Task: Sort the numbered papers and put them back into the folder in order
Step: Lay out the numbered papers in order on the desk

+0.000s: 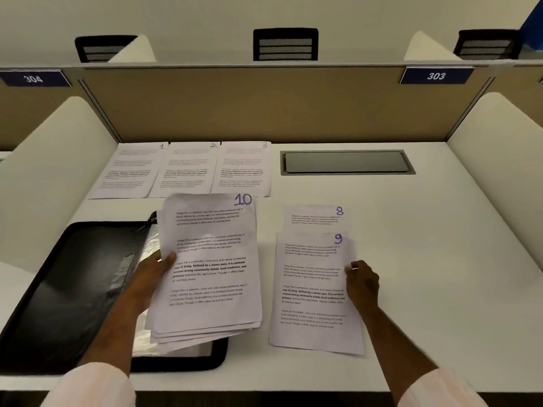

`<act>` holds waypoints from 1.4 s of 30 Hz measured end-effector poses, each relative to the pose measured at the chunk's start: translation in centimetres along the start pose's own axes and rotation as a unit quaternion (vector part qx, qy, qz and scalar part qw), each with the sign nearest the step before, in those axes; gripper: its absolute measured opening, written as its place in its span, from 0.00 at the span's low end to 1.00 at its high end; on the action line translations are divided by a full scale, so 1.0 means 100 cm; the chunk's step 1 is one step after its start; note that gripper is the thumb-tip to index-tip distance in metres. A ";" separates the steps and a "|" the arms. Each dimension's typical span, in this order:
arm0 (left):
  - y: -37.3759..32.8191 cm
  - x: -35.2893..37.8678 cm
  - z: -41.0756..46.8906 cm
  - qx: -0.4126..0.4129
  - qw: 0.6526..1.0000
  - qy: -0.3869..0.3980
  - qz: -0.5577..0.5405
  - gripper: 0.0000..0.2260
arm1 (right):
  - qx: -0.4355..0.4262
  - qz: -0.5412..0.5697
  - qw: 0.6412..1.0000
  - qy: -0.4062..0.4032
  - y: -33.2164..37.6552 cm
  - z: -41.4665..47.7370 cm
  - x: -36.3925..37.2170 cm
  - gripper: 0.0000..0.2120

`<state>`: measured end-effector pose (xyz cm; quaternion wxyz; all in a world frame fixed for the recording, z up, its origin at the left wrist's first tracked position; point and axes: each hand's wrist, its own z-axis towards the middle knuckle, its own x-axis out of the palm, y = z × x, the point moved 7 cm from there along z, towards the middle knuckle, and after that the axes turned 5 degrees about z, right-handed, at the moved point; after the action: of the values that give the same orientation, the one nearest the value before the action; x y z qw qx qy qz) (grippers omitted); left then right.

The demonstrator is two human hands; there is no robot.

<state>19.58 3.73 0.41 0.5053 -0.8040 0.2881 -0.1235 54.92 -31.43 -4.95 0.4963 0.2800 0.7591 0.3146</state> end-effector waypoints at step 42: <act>-0.026 0.275 0.007 0.025 1.000 0.018 -0.005 0.16 | 0.032 0.133 0.990 0.024 -0.036 0.172 -0.164 0.20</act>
<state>42.89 -11.06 -0.21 0.5194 -0.7902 0.2898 -0.1475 76.22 -42.46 -3.51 0.4226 0.3872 0.7363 0.3597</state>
